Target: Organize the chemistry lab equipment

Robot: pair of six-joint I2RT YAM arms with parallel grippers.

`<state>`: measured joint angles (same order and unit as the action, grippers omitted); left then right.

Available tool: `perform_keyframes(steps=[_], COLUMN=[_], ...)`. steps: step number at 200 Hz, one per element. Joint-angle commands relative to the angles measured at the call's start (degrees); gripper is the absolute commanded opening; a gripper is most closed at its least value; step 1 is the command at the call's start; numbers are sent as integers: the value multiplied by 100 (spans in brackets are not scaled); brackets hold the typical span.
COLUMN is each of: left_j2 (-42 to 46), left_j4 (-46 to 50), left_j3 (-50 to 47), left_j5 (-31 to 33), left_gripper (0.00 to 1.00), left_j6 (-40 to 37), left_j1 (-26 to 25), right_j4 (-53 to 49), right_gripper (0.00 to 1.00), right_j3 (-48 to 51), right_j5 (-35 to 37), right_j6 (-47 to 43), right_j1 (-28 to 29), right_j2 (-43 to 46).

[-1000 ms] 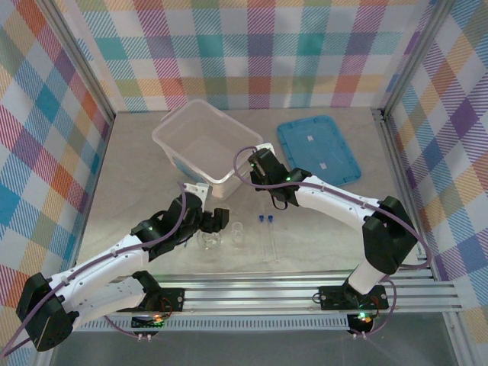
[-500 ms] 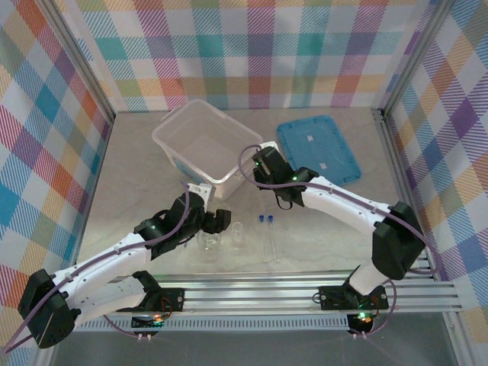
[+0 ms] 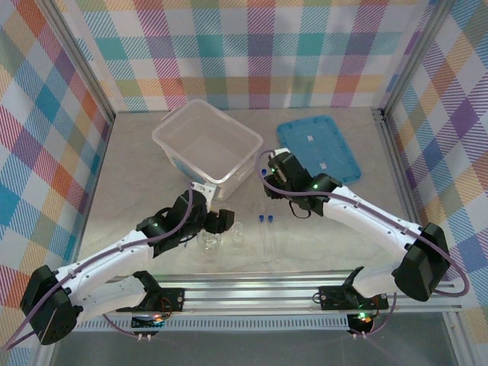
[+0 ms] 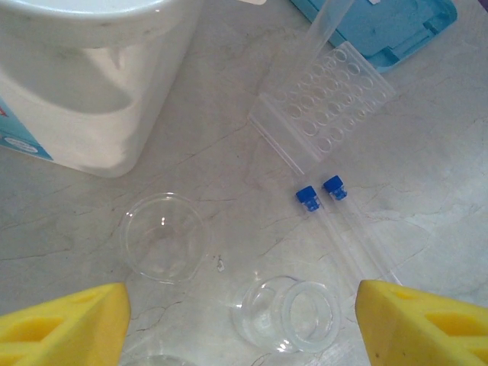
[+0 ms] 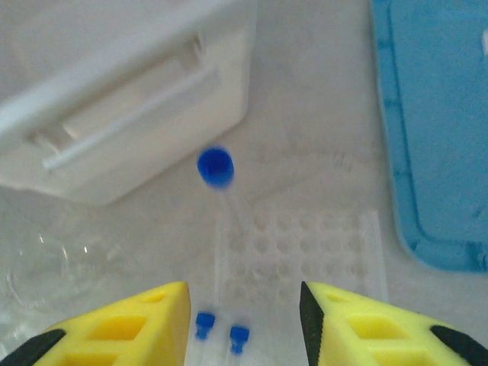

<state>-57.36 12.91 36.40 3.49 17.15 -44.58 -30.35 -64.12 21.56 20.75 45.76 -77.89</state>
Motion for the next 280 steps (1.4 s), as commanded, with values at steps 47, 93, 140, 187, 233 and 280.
perform_keyframes(steps=[47,93,140,187,233,280], left_j2=[-573,-803,-870,-711,-481,-397], left_j4=[-525,-692,-680,-805,-619,-585], left_j3=[485,608,631,416,315,251], left_j5=[-243,-641,-812,-762,-503,-394], left_gripper=[76,73,73,73,73,73], left_j6=[-435,-672,-884,-731,-703,-718], left_j1=[-541,-673,-762,-789,-790,-789], right_j4=[-507,-405,-192,-29,-35,-31], right_gripper=[40,38,35,34,33,33], right_j3=[761,1112,1252,1209,1047,928], right_j5=[-835,-1253,-1388,-1350,-1300,-1317], right_j6=[642,903,1154,1294,1248,1238], right_j1=[-6,7,194,234,232,232], right_j2=[-4,-298,-670,-1095,-1402,-1588])
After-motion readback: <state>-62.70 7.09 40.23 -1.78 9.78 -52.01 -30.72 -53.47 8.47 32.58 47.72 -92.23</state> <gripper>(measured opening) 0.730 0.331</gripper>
